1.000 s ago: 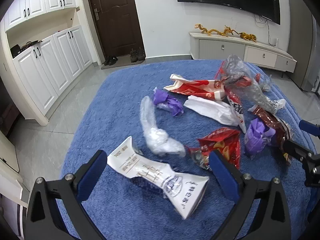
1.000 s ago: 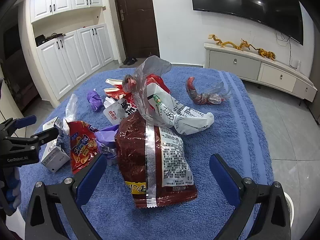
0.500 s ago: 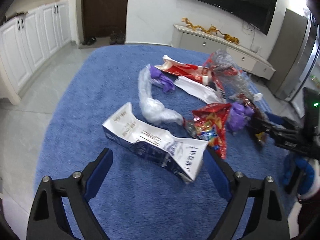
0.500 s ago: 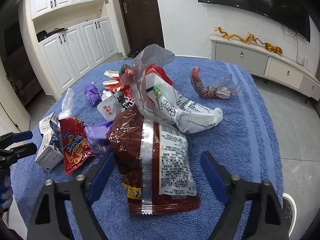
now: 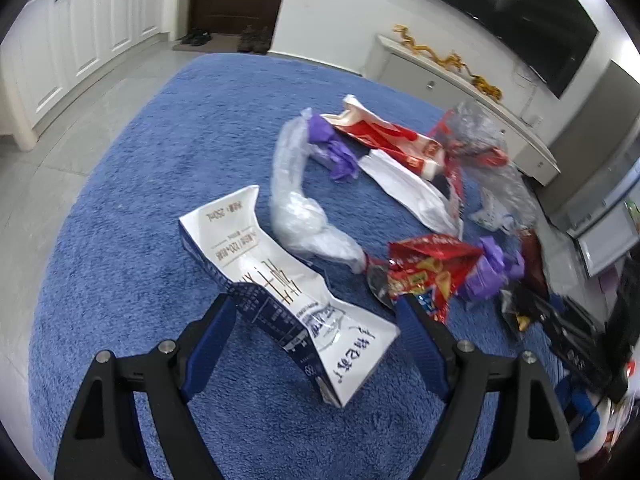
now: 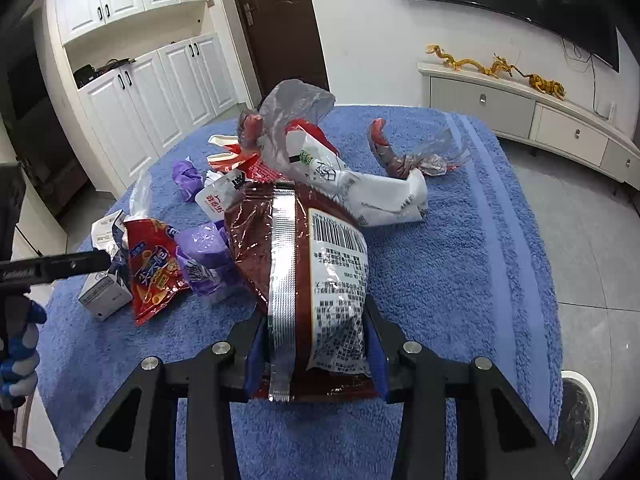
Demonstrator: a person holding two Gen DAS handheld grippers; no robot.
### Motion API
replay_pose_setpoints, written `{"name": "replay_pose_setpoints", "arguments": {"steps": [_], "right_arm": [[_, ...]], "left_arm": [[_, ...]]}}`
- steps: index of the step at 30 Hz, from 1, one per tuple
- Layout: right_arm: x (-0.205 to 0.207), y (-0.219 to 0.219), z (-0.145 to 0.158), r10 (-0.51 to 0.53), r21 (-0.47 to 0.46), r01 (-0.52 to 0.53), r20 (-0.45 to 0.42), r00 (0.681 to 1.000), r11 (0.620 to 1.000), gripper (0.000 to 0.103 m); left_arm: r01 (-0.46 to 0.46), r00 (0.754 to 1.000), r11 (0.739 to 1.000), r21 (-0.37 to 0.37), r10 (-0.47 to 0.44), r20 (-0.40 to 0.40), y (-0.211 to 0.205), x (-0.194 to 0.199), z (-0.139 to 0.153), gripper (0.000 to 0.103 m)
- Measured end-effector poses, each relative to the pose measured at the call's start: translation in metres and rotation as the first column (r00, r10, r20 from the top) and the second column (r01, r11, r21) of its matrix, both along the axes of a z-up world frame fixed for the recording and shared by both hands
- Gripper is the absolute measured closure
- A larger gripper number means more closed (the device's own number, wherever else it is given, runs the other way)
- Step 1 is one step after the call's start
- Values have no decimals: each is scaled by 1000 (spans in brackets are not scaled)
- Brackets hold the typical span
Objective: Collect trash
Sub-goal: 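Grasp the brown chip bag with the right gripper while the left grasps the white milk carton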
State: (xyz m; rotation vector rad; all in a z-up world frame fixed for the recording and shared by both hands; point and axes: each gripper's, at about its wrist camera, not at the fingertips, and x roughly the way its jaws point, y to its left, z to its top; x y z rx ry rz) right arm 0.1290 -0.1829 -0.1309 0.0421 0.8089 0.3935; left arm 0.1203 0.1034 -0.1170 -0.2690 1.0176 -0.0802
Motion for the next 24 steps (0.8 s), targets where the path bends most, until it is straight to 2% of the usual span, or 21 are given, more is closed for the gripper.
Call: {"name": "replay_pose_setpoints", "arguments": {"steps": [3, 5, 8, 14, 15, 18, 24], "right_arm": [[-6, -2, 1, 2, 9, -2, 4, 1000, 1000, 65], [-10, -2, 2, 5, 19, -5, 3, 1000, 1000, 66], [-17, -4, 5, 6, 19, -7, 9, 1000, 1000, 66], [-36, -16, 11, 0, 48, -1, 10, 1000, 999, 69], [-40, -18, 12, -2, 51, 1, 14, 1000, 999, 69], [-50, -25, 17, -2, 73, 1, 23, 1000, 997, 71], [-66, -39, 25, 4, 143, -11, 46, 999, 990, 72]], "left_arm": [[-37, 998, 999, 27, 38, -48, 3, 10, -10, 21], [-38, 995, 999, 17, 39, -90, 2, 15, -20, 21], [-34, 995, 999, 29, 37, -89, -2, 12, -20, 22], [-13, 999, 1000, -8, 13, -50, -3, -7, -10, 50], [-5, 999, 1000, -14, 4, -42, -3, -11, -8, 59], [17, 1000, 1000, -17, -17, -10, -5, -24, 0, 65], [22, 999, 999, -40, -21, 30, 2, -49, 16, 66]]}}
